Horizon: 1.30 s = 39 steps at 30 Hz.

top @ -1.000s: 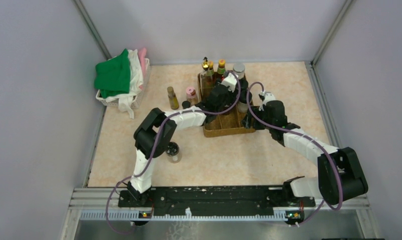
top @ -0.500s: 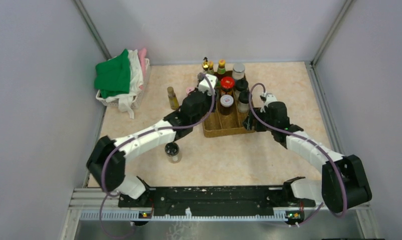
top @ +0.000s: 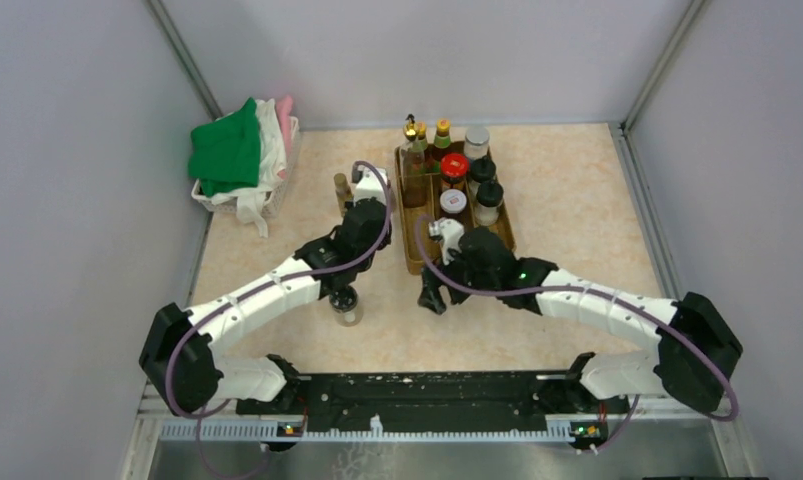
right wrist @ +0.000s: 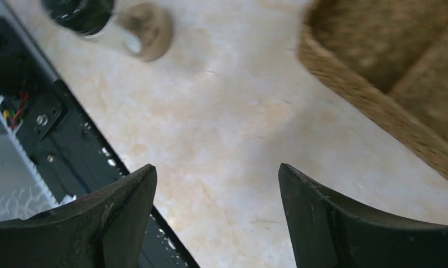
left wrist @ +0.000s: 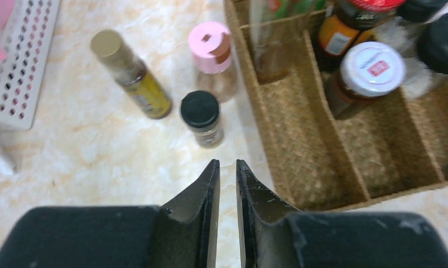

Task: Organize the condiment bottles
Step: Pick up the bottle from the center of the board.

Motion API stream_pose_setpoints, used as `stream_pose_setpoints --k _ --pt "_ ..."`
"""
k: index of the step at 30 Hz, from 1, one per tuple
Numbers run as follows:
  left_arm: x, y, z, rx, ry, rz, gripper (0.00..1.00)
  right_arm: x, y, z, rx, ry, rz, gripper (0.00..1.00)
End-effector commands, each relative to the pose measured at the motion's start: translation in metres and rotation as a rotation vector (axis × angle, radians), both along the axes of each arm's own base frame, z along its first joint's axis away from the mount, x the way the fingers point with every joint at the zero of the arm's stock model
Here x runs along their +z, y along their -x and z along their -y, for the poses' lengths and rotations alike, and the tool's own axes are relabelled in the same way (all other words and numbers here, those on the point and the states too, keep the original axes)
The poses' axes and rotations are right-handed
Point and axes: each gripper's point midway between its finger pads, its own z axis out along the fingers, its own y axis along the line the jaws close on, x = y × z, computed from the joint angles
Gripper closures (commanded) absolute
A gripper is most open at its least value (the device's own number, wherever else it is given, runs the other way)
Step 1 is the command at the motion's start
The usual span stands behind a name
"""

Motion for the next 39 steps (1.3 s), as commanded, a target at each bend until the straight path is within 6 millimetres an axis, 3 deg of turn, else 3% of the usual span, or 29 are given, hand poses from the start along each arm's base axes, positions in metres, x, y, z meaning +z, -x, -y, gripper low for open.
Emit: stream_pose_setpoints --k 1,4,8,12,19,23,26,28,34,39 --pt "-0.005 -0.003 -0.03 0.114 0.037 -0.067 0.77 0.011 0.016 -0.051 0.174 -0.021 0.093 0.2" --pt "-0.017 -0.011 -0.059 0.186 0.061 -0.123 0.77 0.02 0.025 -0.083 0.259 -0.078 0.146 0.18" --pt "-0.037 -0.019 -0.1 0.281 0.131 -0.174 0.74 0.024 0.022 -0.116 0.303 -0.128 0.225 0.18" --pt "-0.037 -0.024 -0.137 0.382 0.185 -0.164 0.73 0.025 0.017 -0.141 0.305 -0.149 0.3 0.18" --pt "-0.042 -0.036 -0.18 0.462 0.25 -0.18 0.72 0.034 0.015 -0.178 0.346 -0.217 0.353 0.17" --pt "-0.047 -0.039 -0.187 0.455 0.276 -0.184 0.72 0.04 0.023 -0.195 0.405 -0.26 0.359 0.14" --pt "-0.05 -0.04 -0.19 0.449 0.278 -0.189 0.73 0.041 0.028 -0.206 0.444 -0.275 0.358 0.03" --pt "-0.051 -0.041 -0.189 0.439 0.285 -0.19 0.73 0.038 0.028 -0.211 0.453 -0.271 0.354 0.01" --pt "-0.053 -0.042 -0.187 0.428 0.3 -0.191 0.76 0.025 0.03 -0.224 0.492 -0.25 0.329 0.01" --pt "-0.053 -0.042 -0.187 0.423 0.306 -0.19 0.77 0.002 0.03 -0.234 0.517 -0.195 0.303 0.01"
